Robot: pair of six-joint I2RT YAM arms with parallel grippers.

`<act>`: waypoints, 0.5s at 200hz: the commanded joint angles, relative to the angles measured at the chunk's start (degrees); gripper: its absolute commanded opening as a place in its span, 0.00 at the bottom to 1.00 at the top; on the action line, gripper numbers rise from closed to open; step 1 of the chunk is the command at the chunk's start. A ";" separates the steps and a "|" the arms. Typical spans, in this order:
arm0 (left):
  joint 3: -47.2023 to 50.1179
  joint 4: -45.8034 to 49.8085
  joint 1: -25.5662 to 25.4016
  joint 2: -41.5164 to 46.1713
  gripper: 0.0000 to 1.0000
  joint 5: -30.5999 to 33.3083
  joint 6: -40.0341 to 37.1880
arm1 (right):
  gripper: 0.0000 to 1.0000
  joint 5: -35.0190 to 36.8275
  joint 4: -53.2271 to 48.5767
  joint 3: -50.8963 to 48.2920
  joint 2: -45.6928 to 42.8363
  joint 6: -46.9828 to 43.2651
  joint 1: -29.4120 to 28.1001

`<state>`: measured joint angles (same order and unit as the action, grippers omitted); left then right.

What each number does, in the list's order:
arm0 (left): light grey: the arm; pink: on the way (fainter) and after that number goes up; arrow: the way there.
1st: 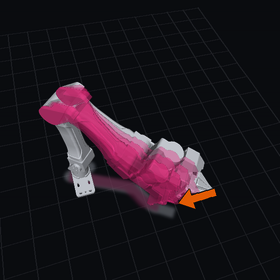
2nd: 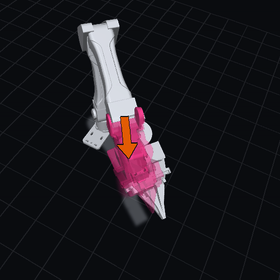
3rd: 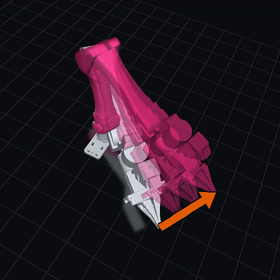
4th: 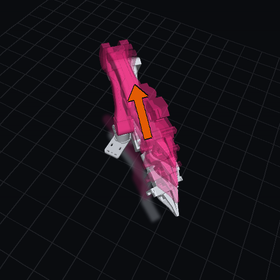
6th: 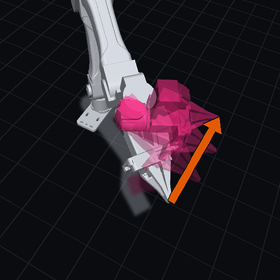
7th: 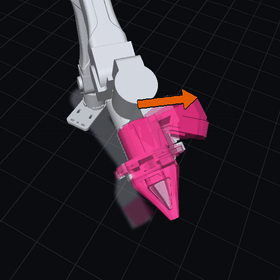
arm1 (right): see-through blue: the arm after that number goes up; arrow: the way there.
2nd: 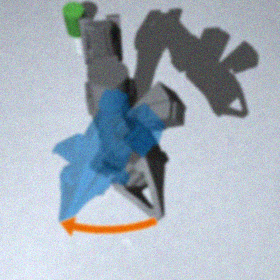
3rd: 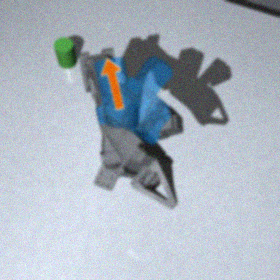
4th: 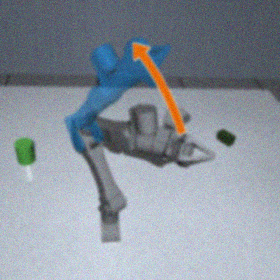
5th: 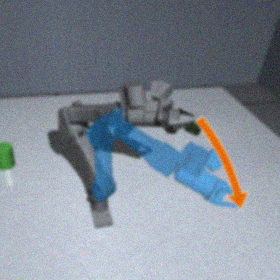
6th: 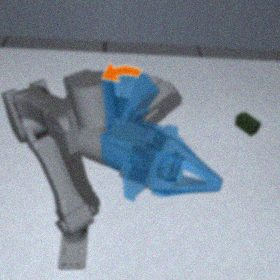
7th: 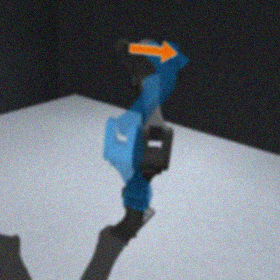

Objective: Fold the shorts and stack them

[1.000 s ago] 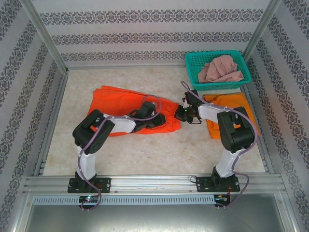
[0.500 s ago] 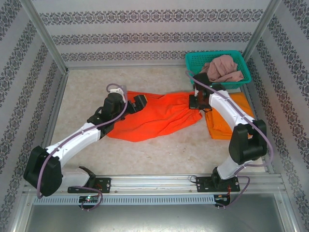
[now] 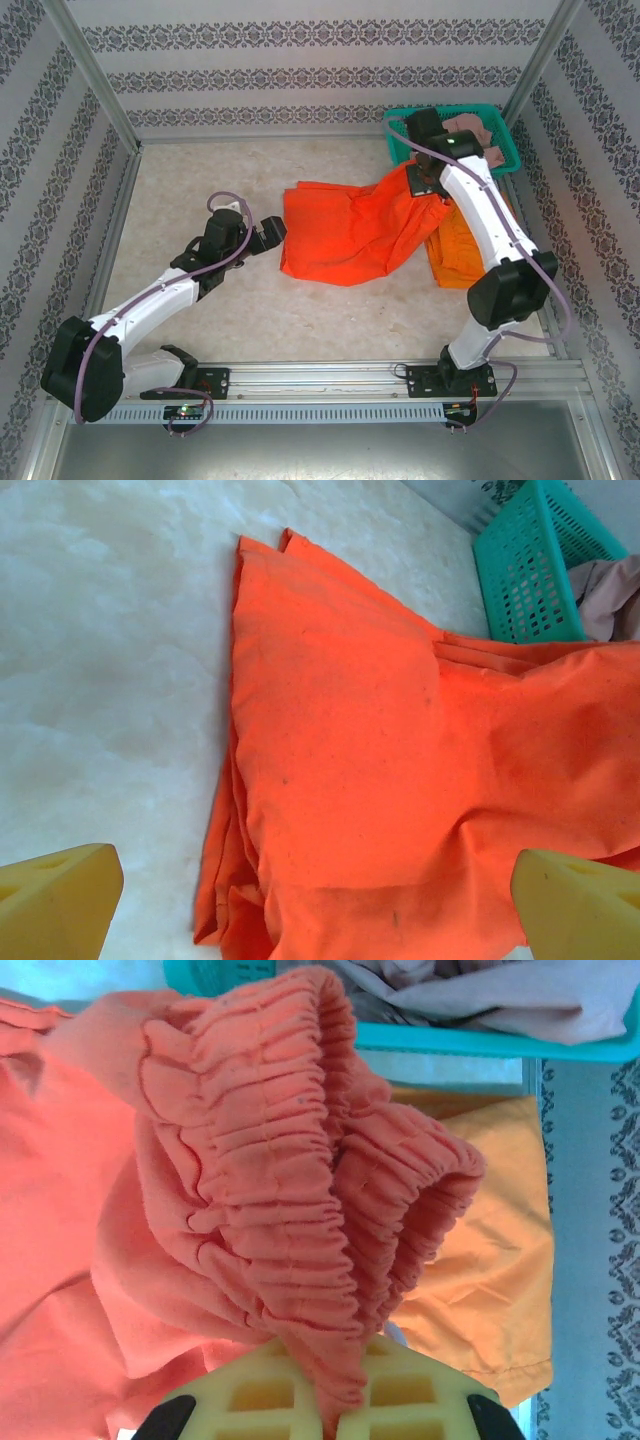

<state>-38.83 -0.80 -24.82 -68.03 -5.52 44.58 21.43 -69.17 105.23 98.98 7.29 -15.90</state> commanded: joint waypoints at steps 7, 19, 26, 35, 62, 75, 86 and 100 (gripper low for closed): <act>1.66 -0.62 0.83 1.04 1.00 -0.11 0.03 | 0.00 4.16 -7.08 7.60 4.95 2.53 -4.77; 2.25 -0.77 0.96 1.10 1.00 -0.12 0.25 | 0.00 4.31 -9.19 11.24 7.27 4.51 -6.96; 2.63 -0.78 1.08 1.21 1.00 -0.11 0.35 | 0.00 4.31 -10.17 13.27 8.59 5.43 -8.34; 3.06 -0.92 1.04 1.43 1.00 -0.07 0.48 | 0.00 4.36 -11.29 15.72 10.22 6.73 -10.04; 4.66 -1.07 1.46 2.27 1.00 0.13 0.73 | 0.00 3.70 -14.49 24.08 15.34 10.36 -14.94; 4.75 -0.47 1.95 2.48 1.00 -0.90 0.40 | 0.01 3.58 -15.78 28.48 18.13 11.60 -17.39; 4.86 0.08 2.13 2.85 1.00 -0.77 0.16 | 0.02 3.56 -16.17 31.60 20.44 12.91 -19.38; 5.97 -0.69 2.32 3.59 1.00 -0.40 0.94 | 0.03 1.50 -15.07 34.18 23.31 13.99 -21.58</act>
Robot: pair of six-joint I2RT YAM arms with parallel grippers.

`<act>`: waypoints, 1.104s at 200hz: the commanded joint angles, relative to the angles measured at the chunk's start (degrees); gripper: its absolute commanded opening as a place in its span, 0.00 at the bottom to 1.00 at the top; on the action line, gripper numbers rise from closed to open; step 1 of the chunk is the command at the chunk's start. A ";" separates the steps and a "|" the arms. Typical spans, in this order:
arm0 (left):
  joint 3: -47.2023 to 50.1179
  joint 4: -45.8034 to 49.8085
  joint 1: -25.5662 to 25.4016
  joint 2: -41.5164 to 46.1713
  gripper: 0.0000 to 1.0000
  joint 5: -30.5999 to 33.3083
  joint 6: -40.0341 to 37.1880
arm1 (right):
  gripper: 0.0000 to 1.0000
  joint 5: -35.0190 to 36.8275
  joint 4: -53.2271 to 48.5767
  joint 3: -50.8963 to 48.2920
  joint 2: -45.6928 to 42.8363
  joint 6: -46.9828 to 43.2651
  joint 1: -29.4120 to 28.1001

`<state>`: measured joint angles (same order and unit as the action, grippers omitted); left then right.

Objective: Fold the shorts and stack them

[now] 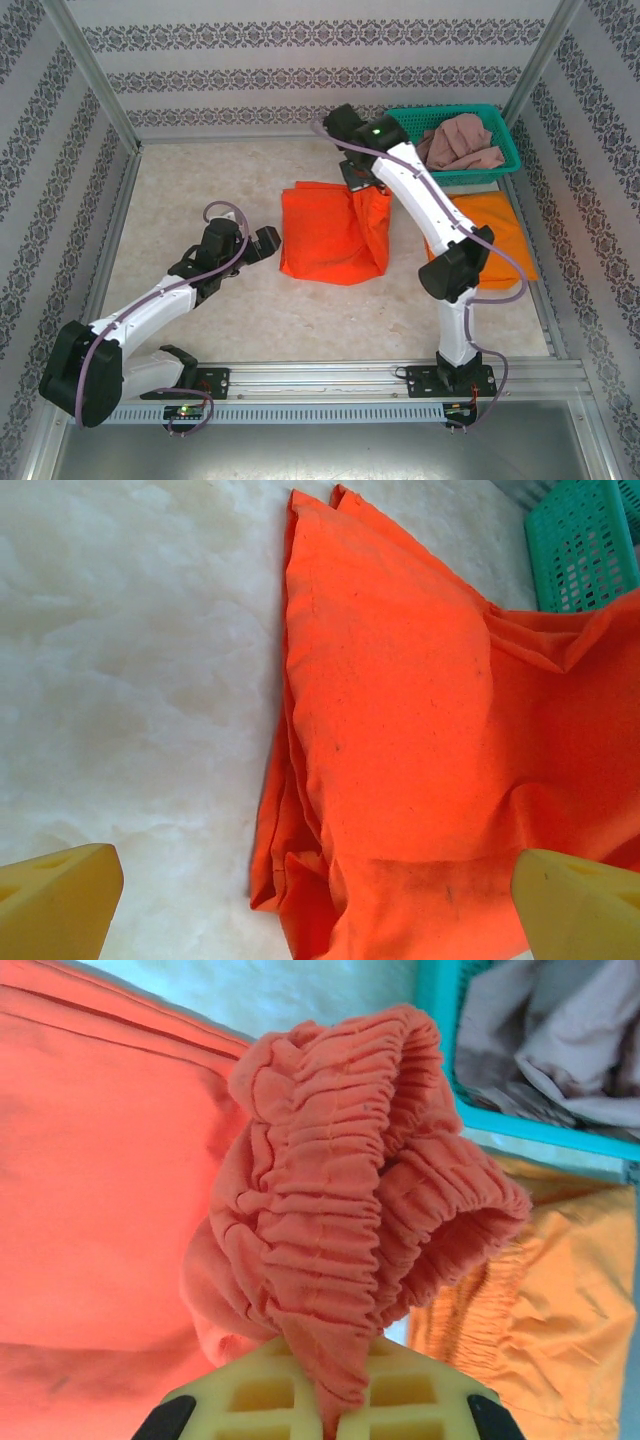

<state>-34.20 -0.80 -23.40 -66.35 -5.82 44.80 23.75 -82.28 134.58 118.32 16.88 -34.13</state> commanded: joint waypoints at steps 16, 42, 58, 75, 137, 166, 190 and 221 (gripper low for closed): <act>2.67 -2.07 1.27 2.67 1.00 0.14 1.50 | 0.05 -3.51 -0.86 6.81 7.75 5.69 -5.42; 2.90 -1.24 1.94 3.61 1.00 0.97 1.67 | 0.13 -10.87 3.21 6.91 12.68 8.66 -7.75; 3.75 -1.26 2.35 5.14 1.00 2.30 2.54 | 0.17 -19.92 8.50 5.77 14.27 11.35 -8.41; 5.06 -1.82 2.77 8.08 1.00 4.45 4.21 | 0.50 -35.66 19.99 -0.62 12.40 14.95 -8.28; 2.56 -1.44 3.52 12.60 1.00 1.75 7.03 | 0.76 -53.44 70.81 -48.43 -16.79 35.81 2.79; -2.75 -3.97 3.54 3.09 0.98 -7.54 8.46 | 0.78 -54.83 71.52 -55.49 -19.35 35.59 6.88; -6.00 -11.07 3.49 -4.22 0.97 -13.00 11.20 | 0.78 -53.75 72.76 -59.00 -19.15 35.92 8.63; -8.75 -17.27 2.42 -12.36 0.95 -17.49 14.98 | 0.79 -53.72 73.72 -54.75 -13.94 35.57 12.03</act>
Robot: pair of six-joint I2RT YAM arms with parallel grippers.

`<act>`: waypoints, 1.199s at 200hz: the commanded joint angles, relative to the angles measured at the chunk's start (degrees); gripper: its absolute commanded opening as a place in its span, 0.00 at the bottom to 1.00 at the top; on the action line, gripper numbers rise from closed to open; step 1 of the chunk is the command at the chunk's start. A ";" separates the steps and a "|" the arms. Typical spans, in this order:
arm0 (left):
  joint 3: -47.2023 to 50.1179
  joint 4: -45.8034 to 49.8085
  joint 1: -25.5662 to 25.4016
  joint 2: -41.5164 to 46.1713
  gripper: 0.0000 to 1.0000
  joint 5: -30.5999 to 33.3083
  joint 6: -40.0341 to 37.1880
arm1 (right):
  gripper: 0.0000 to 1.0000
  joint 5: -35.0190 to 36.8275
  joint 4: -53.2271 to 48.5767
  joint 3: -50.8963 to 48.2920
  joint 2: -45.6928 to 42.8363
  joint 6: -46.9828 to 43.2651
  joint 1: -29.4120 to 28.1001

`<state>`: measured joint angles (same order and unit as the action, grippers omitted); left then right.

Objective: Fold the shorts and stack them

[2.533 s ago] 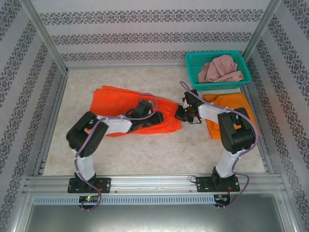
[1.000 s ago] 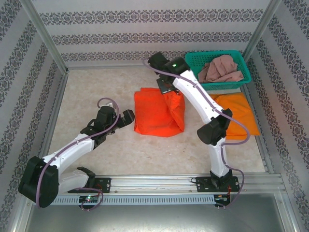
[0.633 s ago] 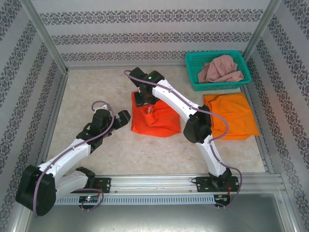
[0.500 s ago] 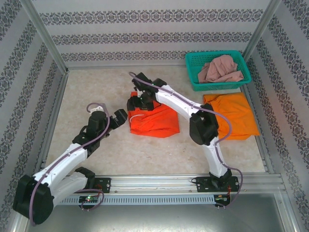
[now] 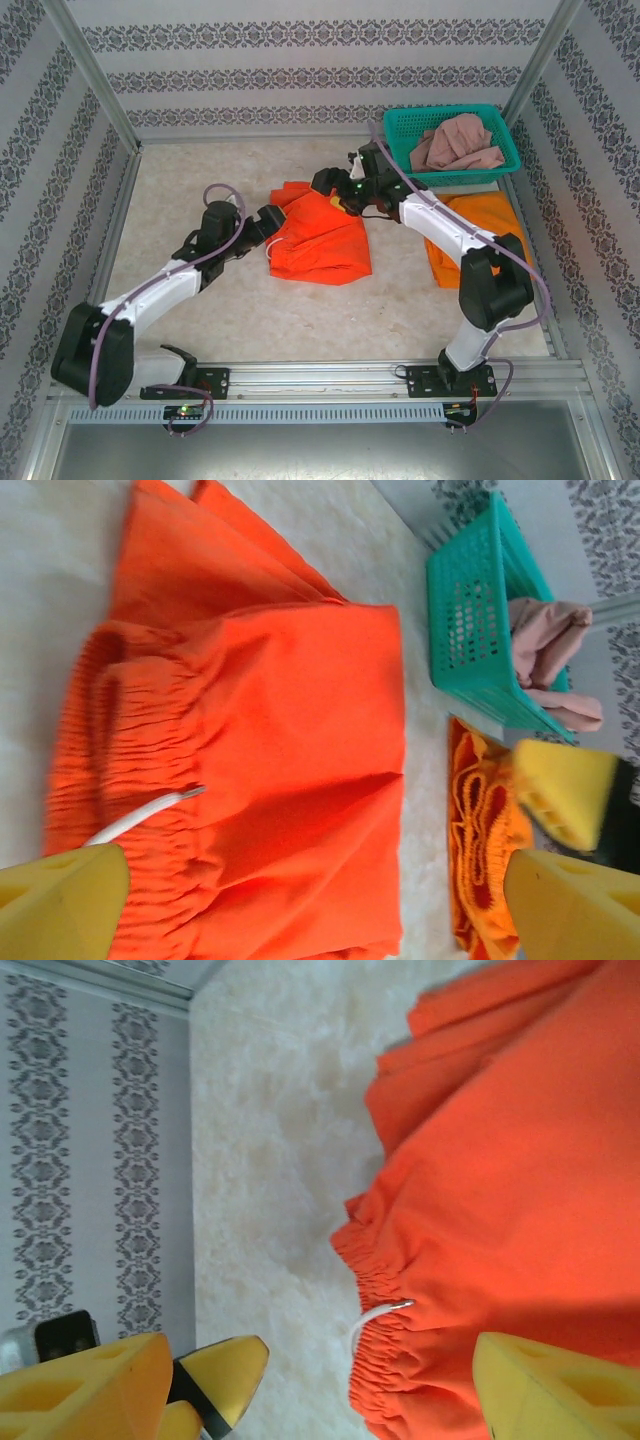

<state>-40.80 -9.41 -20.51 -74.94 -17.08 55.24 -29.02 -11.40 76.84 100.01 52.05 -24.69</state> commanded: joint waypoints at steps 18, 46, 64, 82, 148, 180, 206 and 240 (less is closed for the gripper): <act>-1.58 -11.86 -2.53 -6.44 0.95 -6.07 6.05 | 0.79 -1.49 2.38 8.04 9.79 -0.03 3.91; 0.09 -15.33 -5.40 -9.58 0.95 -5.51 7.59 | 0.79 -3.36 2.49 15.43 19.18 1.55 5.24; 1.69 -17.16 -6.19 -11.88 0.95 -5.14 7.79 | 0.79 -3.42 0.99 20.86 24.73 1.28 5.68; 3.49 -17.00 -6.56 -13.99 0.94 -4.06 6.54 | 0.79 -3.32 -0.24 25.86 29.81 2.06 6.25; 14.05 -18.98 -6.72 -16.91 0.91 -0.10 5.38 | 0.83 1.03 0.41 30.86 38.48 5.65 6.20; 13.80 -15.97 -6.67 -13.65 0.91 0.10 4.02 | 0.85 0.98 1.69 30.71 37.82 5.32 5.83; 7.90 -5.84 -6.73 -7.71 0.92 1.72 -0.94 | 0.87 2.00 1.55 29.62 31.82 1.78 5.36; -0.46 3.95 -6.65 -2.07 0.98 3.19 -6.69 | 0.90 6.37 -0.47 22.16 16.70 -8.73 4.21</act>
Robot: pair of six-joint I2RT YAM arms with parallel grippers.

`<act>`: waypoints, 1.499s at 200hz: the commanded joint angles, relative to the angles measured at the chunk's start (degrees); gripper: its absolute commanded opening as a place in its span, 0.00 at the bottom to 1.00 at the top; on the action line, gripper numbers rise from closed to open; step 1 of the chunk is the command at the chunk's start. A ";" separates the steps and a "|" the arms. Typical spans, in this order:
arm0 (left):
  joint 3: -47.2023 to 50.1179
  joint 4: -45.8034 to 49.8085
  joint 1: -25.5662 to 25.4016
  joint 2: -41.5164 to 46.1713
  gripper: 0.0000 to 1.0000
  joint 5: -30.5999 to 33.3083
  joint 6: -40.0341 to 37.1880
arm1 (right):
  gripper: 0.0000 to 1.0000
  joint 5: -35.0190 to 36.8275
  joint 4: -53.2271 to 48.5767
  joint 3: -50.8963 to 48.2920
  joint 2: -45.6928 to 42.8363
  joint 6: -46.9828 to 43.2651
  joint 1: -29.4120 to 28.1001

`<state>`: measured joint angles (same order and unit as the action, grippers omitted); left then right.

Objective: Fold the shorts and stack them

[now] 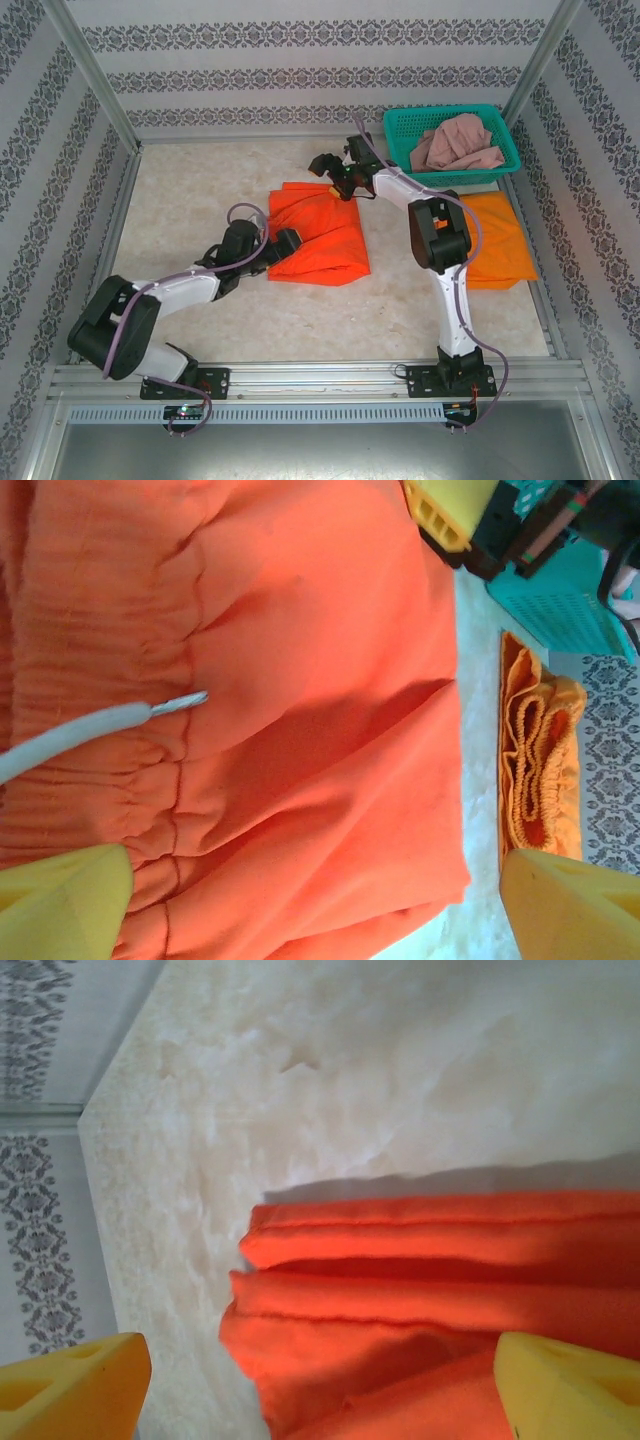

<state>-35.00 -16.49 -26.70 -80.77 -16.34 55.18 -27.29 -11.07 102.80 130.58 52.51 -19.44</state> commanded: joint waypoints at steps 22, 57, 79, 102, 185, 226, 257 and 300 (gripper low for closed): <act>-10.40 12.13 -0.39 2.94 1.00 2.26 -8.65 | 0.91 8.54 -3.10 -11.40 -23.93 -15.96 -1.58; -14.00 8.88 -0.34 -5.77 0.99 1.00 -8.22 | 0.94 12.06 -8.14 -21.18 -34.86 -25.23 -2.08; -14.14 6.63 -0.31 -11.86 0.97 0.78 -7.37 | 0.96 13.04 -11.48 -25.70 -38.34 -29.37 -2.05; -11.93 4.97 -0.31 -15.81 0.97 1.84 -7.10 | 0.97 12.51 -12.53 -30.12 -39.70 -31.66 -1.59; -2.40 1.09 -0.38 -16.79 0.96 3.59 -5.52 | 0.95 6.16 -16.29 -32.26 -30.21 -33.69 2.44; -1.74 1.29 -0.29 -15.91 0.96 3.94 -5.59 | 0.93 3.76 -16.33 -30.34 -25.82 -33.48 3.14; -1.40 1.13 -0.30 -15.56 0.96 4.29 -5.50 | 0.90 2.79 -16.34 -29.01 -23.20 -33.61 3.28; -1.02 0.00 -0.29 -15.98 0.96 3.99 -5.34 | 0.84 1.45 -16.26 -27.70 -19.67 -32.74 3.36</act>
<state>-39.16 -24.64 -26.68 -94.76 -14.04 48.42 -23.75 -26.79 73.43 108.68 19.53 -16.60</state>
